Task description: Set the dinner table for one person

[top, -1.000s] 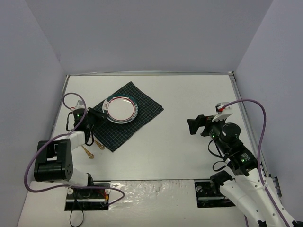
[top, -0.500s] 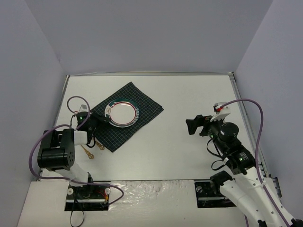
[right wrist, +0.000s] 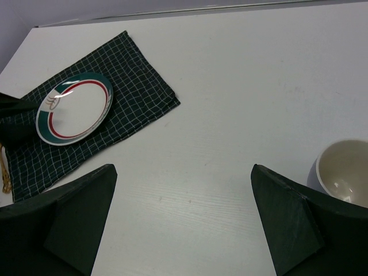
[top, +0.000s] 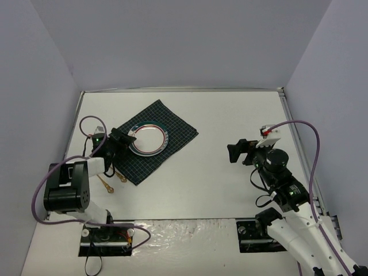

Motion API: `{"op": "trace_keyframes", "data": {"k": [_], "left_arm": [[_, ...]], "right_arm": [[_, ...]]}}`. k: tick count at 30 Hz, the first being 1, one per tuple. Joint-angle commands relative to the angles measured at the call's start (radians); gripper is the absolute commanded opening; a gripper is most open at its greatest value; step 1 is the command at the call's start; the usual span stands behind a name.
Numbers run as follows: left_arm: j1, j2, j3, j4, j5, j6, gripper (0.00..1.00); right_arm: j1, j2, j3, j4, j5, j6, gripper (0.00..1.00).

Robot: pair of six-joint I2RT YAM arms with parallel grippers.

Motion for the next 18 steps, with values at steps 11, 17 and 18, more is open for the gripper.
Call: {"op": "trace_keyframes", "data": {"k": [11,17,18], "left_arm": [[-0.009,-0.351,0.425,-0.914,-0.205,0.444,0.97],[-0.022,-0.353,0.512,-1.081,-0.191,0.645,0.97],[-0.022,-0.354,0.520,-1.102,-0.190,0.672,0.97]], "right_arm": [[-0.014,0.230,0.115,-0.110,0.391,0.185,1.00],[-0.075,0.406,0.190,-0.122,0.362,0.210,0.99],[-0.084,0.436,0.206,-0.121,0.355,0.205,0.99]]}}
